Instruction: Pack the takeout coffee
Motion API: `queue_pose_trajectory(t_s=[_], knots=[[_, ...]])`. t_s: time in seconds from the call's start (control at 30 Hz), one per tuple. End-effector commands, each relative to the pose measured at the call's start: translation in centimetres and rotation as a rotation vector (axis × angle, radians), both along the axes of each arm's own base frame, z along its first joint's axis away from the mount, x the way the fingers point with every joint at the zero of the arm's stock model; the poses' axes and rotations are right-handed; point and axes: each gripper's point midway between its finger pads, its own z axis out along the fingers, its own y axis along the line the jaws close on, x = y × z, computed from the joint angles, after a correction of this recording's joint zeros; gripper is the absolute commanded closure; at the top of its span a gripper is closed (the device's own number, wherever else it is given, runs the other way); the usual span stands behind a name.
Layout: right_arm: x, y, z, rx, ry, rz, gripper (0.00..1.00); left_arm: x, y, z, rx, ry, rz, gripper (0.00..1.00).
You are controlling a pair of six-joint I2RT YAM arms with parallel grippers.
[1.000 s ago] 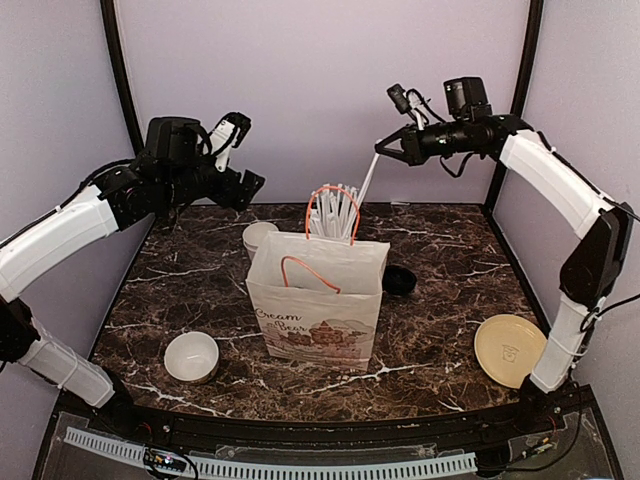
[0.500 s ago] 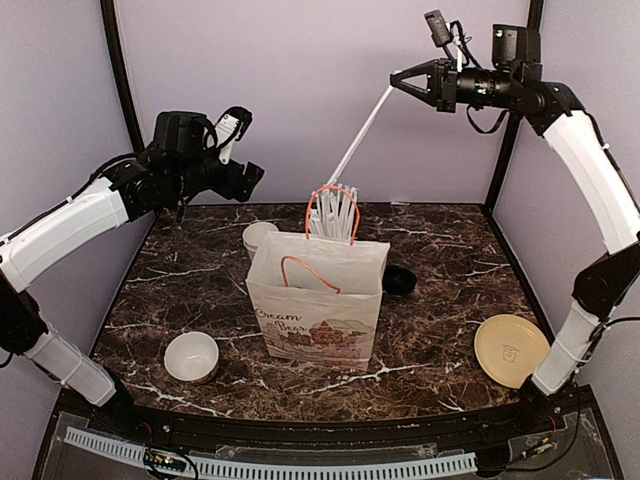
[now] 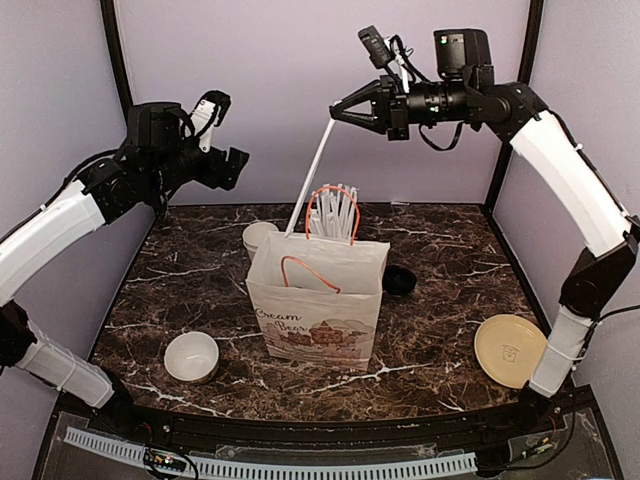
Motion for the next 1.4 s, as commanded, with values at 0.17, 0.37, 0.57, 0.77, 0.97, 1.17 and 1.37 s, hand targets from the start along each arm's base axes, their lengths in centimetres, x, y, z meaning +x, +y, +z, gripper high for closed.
queue_pose_trajectory(t_s=[0.17,0.37,0.57,0.77,0.97,1.17,1.37], knots=[[-1.8,1.4,-6.7,-0.137,0.049,0.038,1.0,-1.3,1.9,0.6,-0.02,-0.036,0.032,0.06],[-4.3,3.7,-10.2,-0.201,0.081,0.108,1.0,-1.5,1.9,0.0,-0.031,-0.028,0.027,0.06],[-4.8,5.3,-10.5,-0.197,0.091,0.113,1.0,-1.7,1.9,-0.4,-0.042,-0.022,0.024,0.06],[-6.8,5.1,-12.3,-0.252,0.08,0.161,0.99,-1.9,2.0,-0.7,-0.041,-0.018,0.021,0.06],[-10.5,2.0,-15.1,-0.357,0.043,0.302,0.68,-1.8,1.7,-1.0,-0.03,-0.013,0.014,0.06],[-11.0,-2.3,-13.9,-0.388,-0.025,0.304,0.55,-1.5,1.6,-1.2,-0.024,-0.012,0.012,0.06],[-2.5,-5.8,-10.5,-0.241,0.031,0.056,0.58,-1.4,1.4,-1.3,-0.022,-0.008,0.006,0.06]])
